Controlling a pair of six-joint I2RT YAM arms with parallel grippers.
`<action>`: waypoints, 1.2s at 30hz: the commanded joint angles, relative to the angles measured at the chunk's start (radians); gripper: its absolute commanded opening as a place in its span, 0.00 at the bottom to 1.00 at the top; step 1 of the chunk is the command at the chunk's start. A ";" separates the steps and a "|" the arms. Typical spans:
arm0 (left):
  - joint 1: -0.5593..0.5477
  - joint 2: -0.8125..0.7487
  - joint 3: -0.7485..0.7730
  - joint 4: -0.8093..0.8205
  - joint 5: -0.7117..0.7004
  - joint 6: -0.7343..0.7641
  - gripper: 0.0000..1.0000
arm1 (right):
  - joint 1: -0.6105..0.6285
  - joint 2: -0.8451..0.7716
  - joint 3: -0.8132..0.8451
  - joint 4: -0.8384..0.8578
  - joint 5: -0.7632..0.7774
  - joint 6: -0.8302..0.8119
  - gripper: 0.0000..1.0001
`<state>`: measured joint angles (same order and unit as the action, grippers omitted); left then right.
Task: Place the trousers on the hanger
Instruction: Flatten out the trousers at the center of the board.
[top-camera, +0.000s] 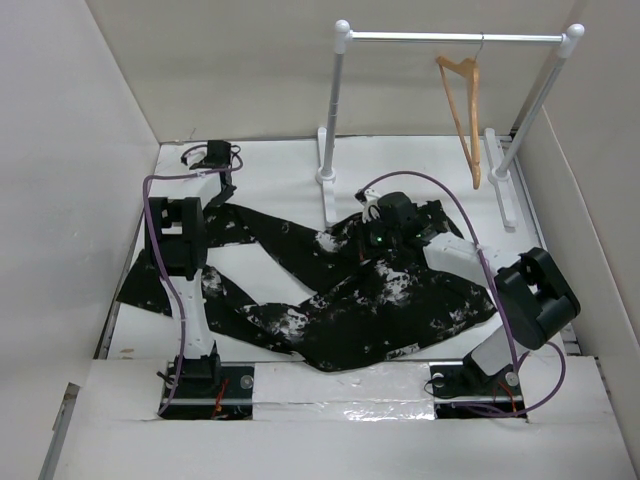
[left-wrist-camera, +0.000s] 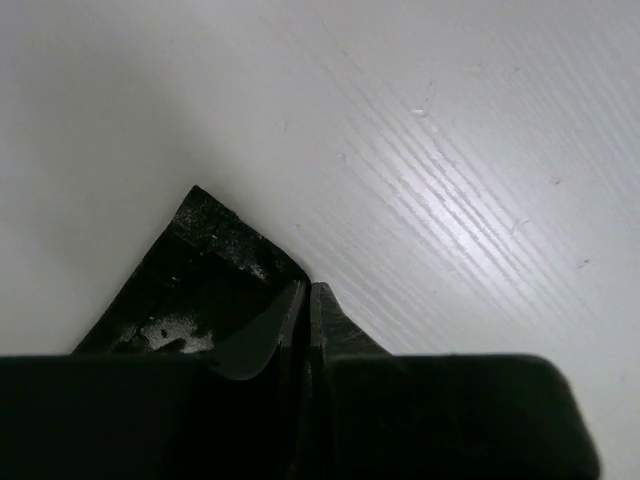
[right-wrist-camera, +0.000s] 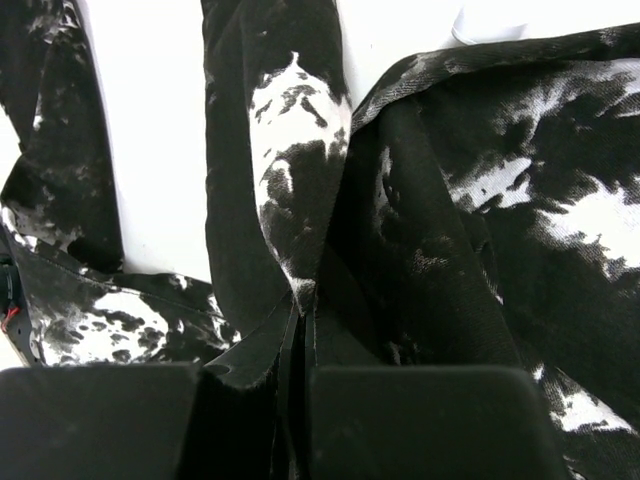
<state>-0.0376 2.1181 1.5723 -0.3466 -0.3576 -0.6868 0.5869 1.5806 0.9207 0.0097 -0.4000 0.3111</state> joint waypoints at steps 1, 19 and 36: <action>-0.004 -0.023 0.046 0.030 0.015 0.006 0.00 | 0.021 -0.042 0.009 0.036 -0.007 0.002 0.00; 0.228 -0.769 -0.458 0.624 0.256 -0.054 0.00 | 0.051 0.018 0.165 0.067 -0.029 0.074 0.00; 0.381 -0.615 -0.738 0.631 0.255 -0.017 0.00 | 0.022 0.317 0.400 -0.028 -0.042 0.043 0.01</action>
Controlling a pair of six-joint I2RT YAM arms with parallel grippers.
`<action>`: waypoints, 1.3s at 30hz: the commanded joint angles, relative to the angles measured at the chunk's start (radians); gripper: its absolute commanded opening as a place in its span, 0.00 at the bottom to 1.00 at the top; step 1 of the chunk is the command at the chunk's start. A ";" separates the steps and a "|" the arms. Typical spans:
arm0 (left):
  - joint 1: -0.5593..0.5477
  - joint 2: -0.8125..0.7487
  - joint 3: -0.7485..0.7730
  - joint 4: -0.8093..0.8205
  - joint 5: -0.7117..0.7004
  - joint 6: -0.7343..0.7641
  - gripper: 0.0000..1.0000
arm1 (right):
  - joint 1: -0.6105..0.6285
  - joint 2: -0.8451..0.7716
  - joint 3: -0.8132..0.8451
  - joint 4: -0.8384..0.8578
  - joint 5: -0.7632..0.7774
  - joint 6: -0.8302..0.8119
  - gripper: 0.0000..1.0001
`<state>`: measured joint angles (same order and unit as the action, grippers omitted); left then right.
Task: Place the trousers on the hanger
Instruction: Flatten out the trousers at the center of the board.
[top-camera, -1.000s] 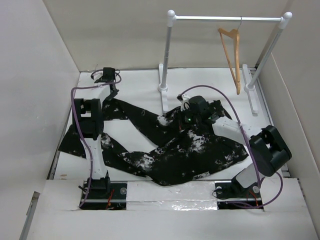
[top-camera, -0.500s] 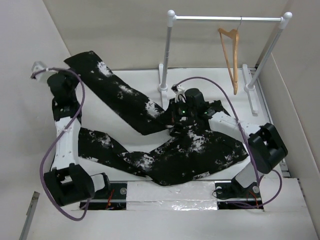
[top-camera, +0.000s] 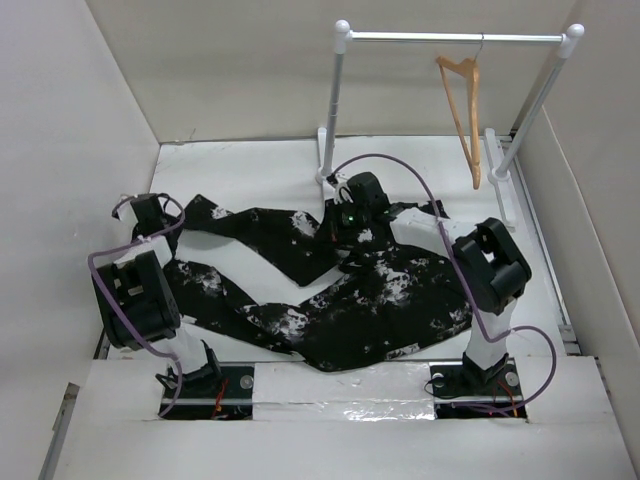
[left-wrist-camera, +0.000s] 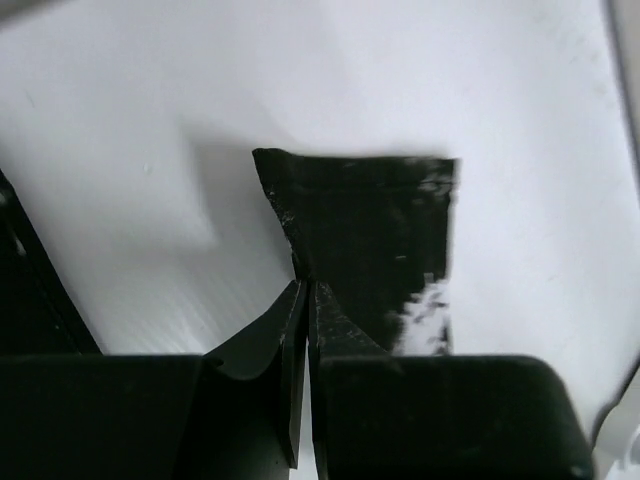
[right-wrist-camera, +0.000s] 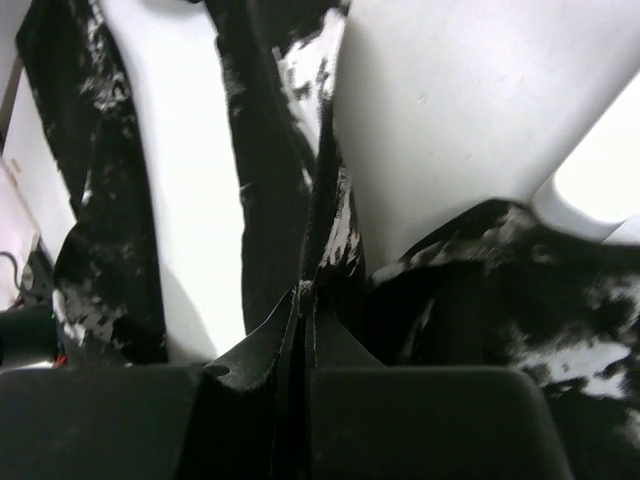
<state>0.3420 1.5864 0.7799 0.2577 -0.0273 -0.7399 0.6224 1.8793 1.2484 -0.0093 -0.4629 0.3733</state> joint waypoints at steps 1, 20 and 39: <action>0.002 -0.097 0.058 0.017 -0.109 0.045 0.00 | -0.013 0.044 0.092 -0.029 0.027 -0.022 0.01; -0.018 -0.196 0.110 -0.215 -0.241 -0.027 0.51 | -0.180 -0.411 -0.214 -0.023 0.132 -0.017 0.57; -0.159 -0.529 0.047 0.018 0.220 -0.049 0.46 | -0.812 -0.392 -0.469 0.123 0.238 0.099 0.82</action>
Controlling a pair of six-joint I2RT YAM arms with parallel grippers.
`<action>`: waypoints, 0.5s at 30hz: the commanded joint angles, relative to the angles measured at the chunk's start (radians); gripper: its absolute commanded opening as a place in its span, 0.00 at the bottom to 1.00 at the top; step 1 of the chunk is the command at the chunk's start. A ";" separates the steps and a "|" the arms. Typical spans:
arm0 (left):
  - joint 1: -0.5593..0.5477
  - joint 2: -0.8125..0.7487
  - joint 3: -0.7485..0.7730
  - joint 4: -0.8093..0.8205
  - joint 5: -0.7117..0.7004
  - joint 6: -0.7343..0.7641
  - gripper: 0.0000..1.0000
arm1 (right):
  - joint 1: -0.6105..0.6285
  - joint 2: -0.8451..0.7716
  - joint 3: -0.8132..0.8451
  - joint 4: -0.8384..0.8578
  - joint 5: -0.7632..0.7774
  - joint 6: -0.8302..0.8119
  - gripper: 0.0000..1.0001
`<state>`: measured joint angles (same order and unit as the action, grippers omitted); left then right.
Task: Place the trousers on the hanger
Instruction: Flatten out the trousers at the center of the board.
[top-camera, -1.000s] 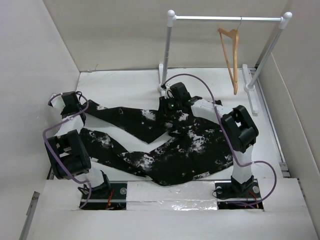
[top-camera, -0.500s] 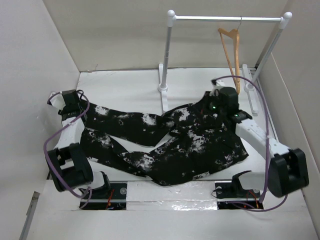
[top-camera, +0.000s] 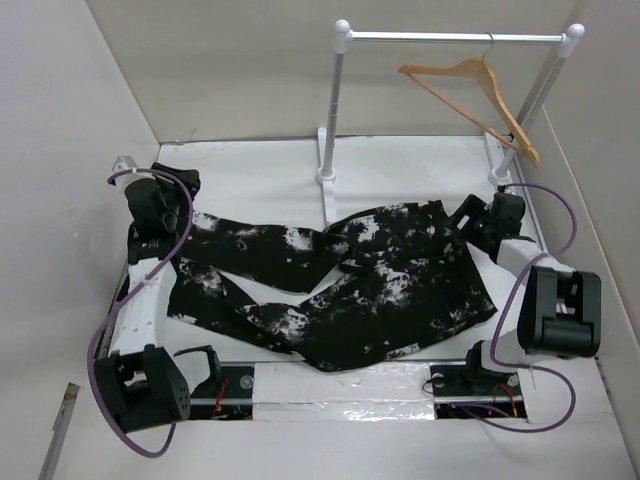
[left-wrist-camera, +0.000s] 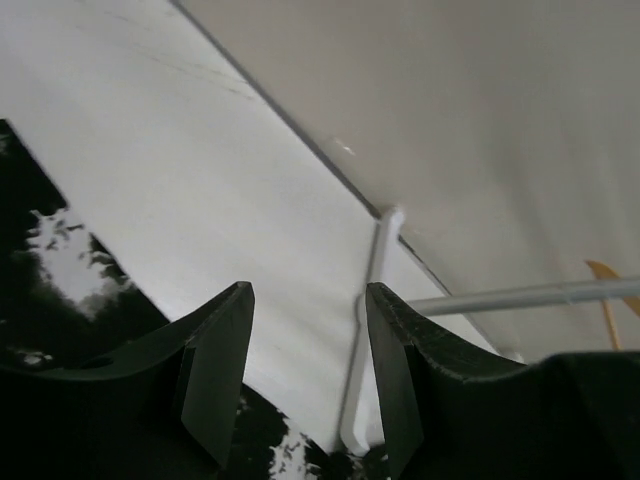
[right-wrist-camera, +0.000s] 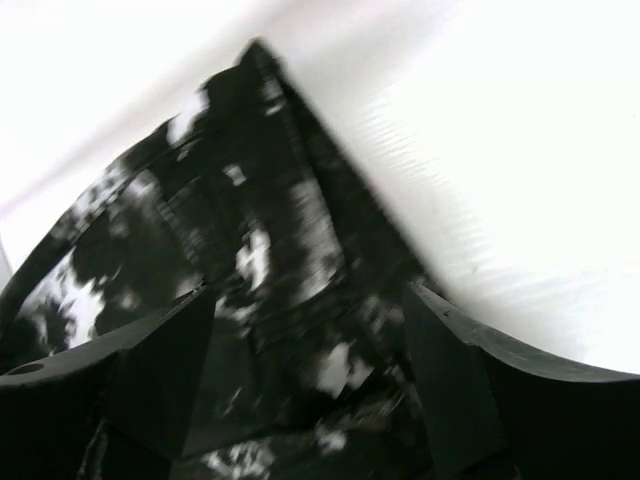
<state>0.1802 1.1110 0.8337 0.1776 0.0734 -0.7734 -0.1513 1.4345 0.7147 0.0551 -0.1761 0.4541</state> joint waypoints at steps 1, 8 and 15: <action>0.002 -0.063 -0.013 0.114 0.140 -0.030 0.46 | -0.039 0.094 0.074 0.066 -0.065 0.037 0.83; 0.002 -0.059 0.005 0.103 0.158 -0.038 0.46 | -0.048 0.262 0.184 -0.015 -0.220 0.026 0.83; 0.002 -0.056 -0.002 0.096 0.137 -0.035 0.45 | -0.048 0.296 0.177 0.031 -0.332 0.017 0.35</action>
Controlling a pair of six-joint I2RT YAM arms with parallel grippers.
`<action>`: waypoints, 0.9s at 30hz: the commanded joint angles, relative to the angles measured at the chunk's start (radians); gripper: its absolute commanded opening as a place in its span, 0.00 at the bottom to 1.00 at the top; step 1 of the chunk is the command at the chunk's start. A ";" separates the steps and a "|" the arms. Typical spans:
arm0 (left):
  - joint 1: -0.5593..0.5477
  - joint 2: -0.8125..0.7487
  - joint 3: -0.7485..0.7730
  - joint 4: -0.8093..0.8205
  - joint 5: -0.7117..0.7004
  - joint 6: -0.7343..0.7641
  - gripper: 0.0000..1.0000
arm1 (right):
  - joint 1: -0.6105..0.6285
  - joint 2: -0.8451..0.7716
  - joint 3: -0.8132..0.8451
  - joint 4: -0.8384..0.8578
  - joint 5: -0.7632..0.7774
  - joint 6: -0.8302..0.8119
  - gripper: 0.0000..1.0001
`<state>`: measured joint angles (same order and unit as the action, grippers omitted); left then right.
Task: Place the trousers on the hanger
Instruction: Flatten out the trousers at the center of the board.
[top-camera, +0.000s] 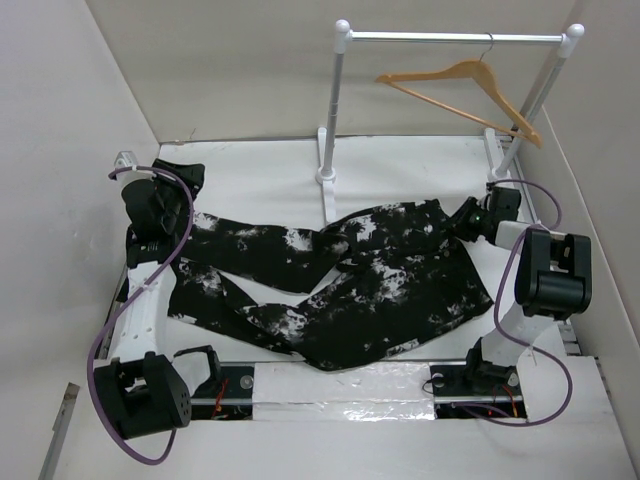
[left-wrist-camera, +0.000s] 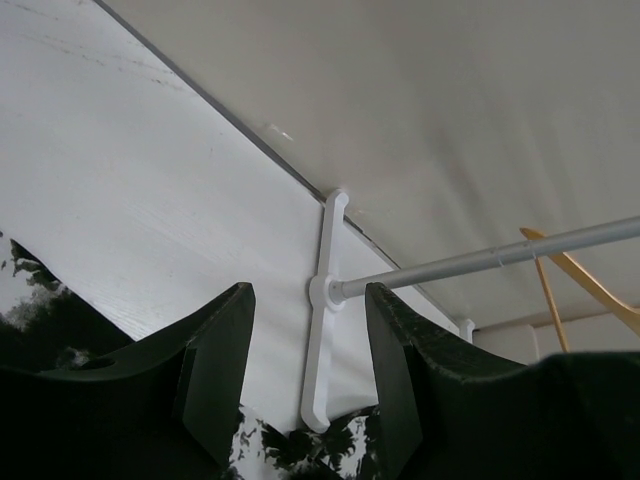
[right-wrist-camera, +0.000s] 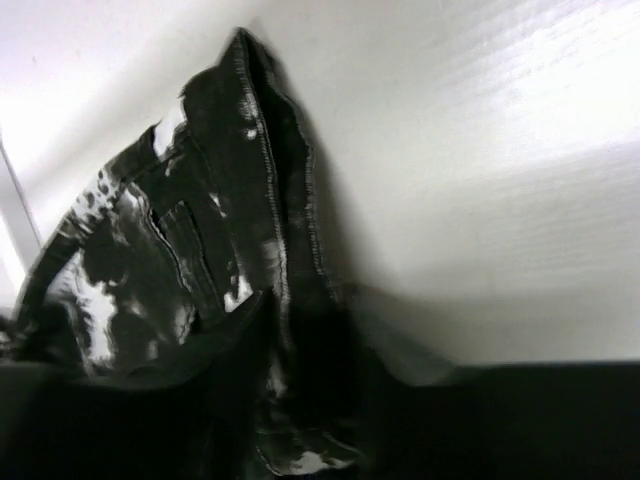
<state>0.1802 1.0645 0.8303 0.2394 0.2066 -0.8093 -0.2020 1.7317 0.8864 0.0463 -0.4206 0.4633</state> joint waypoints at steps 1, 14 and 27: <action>0.002 0.005 0.003 0.025 -0.007 0.002 0.45 | -0.010 -0.017 -0.032 0.064 -0.086 0.020 0.22; -0.007 0.196 0.066 -0.094 -0.131 0.062 0.65 | -0.192 -0.526 -0.207 0.049 0.198 0.120 0.00; -0.016 0.590 0.251 -0.275 -0.417 0.205 0.69 | -0.241 -0.604 -0.138 -0.074 0.333 0.160 0.00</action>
<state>0.1696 1.6283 1.0172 0.0219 -0.1204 -0.6628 -0.4316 1.1324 0.6888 -0.0235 -0.1123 0.6102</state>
